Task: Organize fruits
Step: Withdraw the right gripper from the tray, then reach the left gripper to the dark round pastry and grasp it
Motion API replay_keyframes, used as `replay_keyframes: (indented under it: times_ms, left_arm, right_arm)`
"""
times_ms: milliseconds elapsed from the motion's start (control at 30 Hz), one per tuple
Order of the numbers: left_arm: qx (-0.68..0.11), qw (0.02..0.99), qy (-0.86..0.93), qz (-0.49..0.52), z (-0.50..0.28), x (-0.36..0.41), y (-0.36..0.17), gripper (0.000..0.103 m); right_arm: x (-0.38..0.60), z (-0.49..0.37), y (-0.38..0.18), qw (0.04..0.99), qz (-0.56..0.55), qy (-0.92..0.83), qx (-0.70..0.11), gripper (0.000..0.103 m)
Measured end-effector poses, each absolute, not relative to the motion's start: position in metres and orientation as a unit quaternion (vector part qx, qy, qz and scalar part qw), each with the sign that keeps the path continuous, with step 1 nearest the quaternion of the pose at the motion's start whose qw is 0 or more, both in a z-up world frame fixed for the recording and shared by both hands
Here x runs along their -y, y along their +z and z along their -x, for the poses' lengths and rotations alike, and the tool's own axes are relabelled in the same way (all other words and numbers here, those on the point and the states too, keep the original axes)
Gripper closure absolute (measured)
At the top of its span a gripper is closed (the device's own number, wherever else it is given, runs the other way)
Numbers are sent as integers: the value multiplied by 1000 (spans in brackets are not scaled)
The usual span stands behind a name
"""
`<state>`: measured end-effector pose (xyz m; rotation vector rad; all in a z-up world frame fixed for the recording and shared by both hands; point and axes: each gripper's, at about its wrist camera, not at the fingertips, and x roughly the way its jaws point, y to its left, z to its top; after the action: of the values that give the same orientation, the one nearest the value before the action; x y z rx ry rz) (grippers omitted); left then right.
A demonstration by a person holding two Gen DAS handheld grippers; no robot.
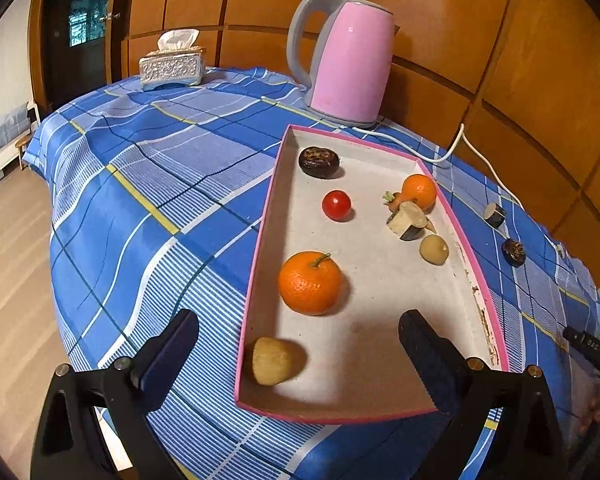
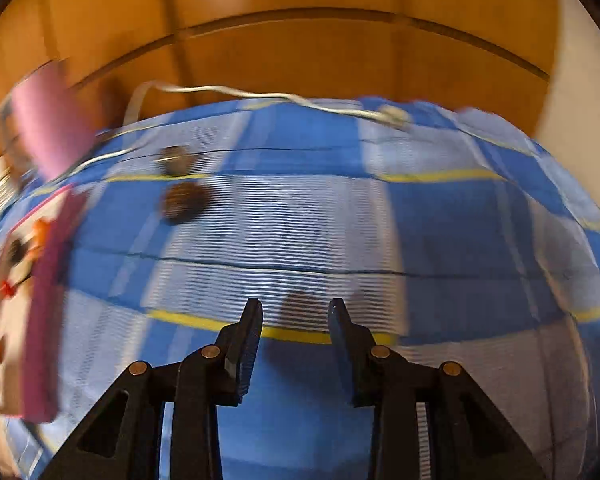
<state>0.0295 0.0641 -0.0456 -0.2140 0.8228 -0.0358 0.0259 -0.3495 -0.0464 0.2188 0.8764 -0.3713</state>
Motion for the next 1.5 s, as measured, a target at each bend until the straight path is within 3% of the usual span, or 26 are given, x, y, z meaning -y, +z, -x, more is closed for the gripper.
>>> replay_keyframes:
  times_ms: [267,433,667,867,1067,1367,1433,1500]
  left_arm:
    - [-381,917,-62,105,-33,-58,-22,2]
    - [-374,916,-117,92,-44,-32,1,2]
    - [-412,885,-206,67,-82,32,13,4]
    - [-437,861,-259,24,-119,102,11,4]
    - [-451,852,-266,-4,-150,160,-5,14]
    - [-447,855,-258,-49,-177,232,-30,15]
    - [-455,853,-252,-50,-184,240,-39,18]
    - [-468,849,-239,-49,-193,246,-51,28]
  right_arm:
    - [398,-2,-62,852,-134,-300,-408,68]
    - [403,1,-65,855,-132,-310,-395,63]
    - [399,0,-68,865,-130,-296,-384,46]
    - [393,-1,-69,866,-118,-297,-385,43]
    - [394,-1,-71,866,-115,-300,-382,42]
    - [410,21,-68,861,-188,-330,-338,44]
    - [407,16,-68,857,-174,-338,-348,43]
    - [404,12,-69,854,-160,-343,-357,42]
